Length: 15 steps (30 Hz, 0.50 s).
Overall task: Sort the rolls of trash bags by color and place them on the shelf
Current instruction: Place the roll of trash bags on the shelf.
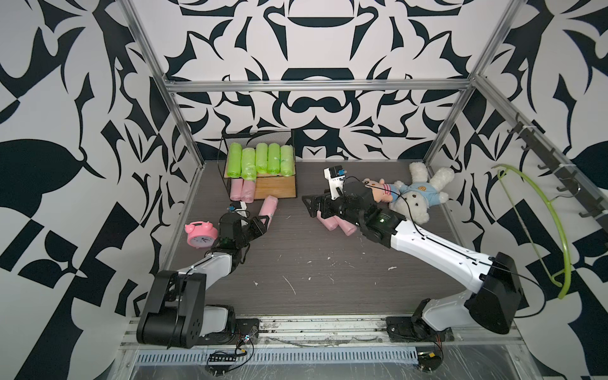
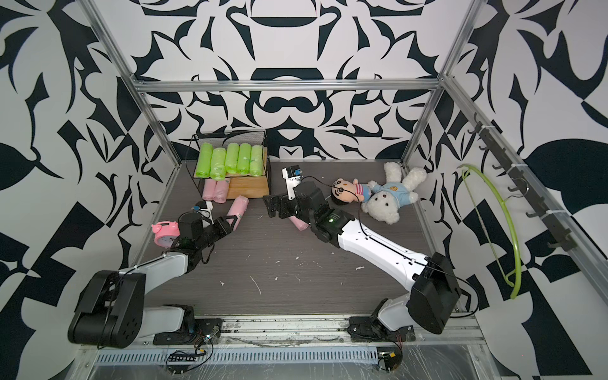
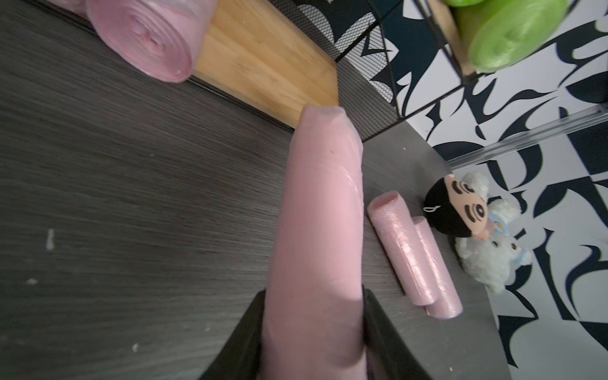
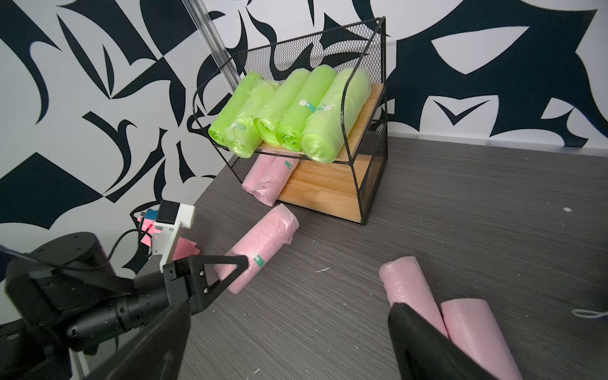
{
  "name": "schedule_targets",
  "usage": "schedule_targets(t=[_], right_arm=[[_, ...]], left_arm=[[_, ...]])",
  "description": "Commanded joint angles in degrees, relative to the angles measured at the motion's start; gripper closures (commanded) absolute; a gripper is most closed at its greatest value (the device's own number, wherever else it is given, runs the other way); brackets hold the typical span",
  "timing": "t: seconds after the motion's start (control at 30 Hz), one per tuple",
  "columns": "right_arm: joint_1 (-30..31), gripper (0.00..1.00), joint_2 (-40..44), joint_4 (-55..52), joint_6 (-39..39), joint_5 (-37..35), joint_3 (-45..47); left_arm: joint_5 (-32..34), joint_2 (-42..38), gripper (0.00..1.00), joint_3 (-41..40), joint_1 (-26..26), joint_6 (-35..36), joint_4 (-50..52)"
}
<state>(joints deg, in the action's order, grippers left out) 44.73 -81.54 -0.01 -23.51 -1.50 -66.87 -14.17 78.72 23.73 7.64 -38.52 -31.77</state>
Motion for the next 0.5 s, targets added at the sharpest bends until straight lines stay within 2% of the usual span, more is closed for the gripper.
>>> schedule_targets(t=[0.0,0.17,0.47], right_arm=[[0.16,0.00,1.06,-0.43,1.56,0.19,-1.35],[0.27,0.00,2.20,-1.48,3.01,-1.44,-0.27],[0.27,0.00,1.68,-2.52,4.23,-1.43,-0.53]], left_arm=[[2.42,4.04,1.00,2.66,-0.46,2.15,-9.20],[5.67,9.44,1.00,6.26,-0.98,5.15,-9.79],[8.74,11.98,1.00,11.18,-2.07,7.49,-8.09]])
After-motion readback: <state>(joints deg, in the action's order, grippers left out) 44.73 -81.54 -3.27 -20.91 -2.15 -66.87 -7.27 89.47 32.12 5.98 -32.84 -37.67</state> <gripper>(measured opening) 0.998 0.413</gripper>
